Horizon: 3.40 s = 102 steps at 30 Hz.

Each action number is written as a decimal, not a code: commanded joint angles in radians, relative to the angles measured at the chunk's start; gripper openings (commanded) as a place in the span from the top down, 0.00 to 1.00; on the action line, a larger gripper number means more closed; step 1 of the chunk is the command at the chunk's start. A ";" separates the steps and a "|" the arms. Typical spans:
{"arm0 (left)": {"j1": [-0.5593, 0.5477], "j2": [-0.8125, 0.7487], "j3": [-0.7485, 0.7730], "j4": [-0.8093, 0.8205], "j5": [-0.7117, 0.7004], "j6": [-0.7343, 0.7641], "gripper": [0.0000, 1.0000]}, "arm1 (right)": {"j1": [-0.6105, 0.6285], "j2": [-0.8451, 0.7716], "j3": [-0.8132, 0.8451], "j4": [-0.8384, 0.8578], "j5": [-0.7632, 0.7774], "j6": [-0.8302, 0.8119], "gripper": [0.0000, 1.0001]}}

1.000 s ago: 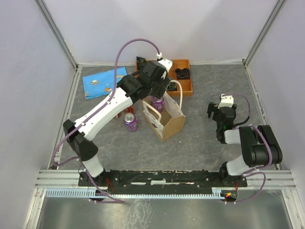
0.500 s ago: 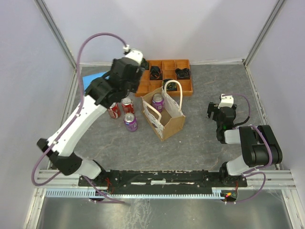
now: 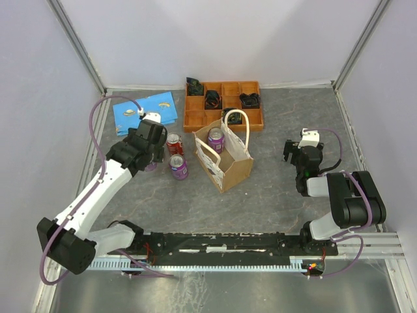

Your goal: Take the beverage out of the canvas bag

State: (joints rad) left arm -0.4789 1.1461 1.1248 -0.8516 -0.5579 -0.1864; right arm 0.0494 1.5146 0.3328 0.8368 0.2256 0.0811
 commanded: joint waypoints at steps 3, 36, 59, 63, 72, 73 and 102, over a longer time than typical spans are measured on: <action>0.053 -0.067 -0.108 0.249 0.063 -0.094 0.97 | -0.003 -0.009 0.026 0.033 -0.002 -0.006 0.01; 0.113 0.162 -0.285 0.435 0.138 -0.140 0.83 | -0.003 -0.009 0.025 0.033 -0.002 -0.005 0.01; 0.118 0.160 -0.202 0.364 0.102 -0.159 0.00 | -0.004 -0.010 0.026 0.033 -0.002 -0.005 0.01; 0.118 0.092 -0.120 0.321 0.093 -0.129 0.02 | -0.004 -0.009 0.026 0.033 -0.002 -0.006 0.01; 0.045 -0.023 0.066 0.339 0.190 0.025 0.08 | -0.004 -0.009 0.026 0.033 -0.002 -0.005 0.01; 0.021 -0.022 0.082 0.346 0.192 0.040 0.08 | -0.003 -0.010 0.026 0.033 -0.002 -0.004 0.01; -0.369 0.662 0.582 0.347 0.240 0.252 0.35 | -0.003 -0.009 0.026 0.033 -0.002 -0.004 0.01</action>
State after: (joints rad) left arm -0.8486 1.7657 1.6749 -0.5148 -0.3210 0.0483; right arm 0.0494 1.5146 0.3328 0.8368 0.2256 0.0811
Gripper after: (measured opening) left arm 0.656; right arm 0.992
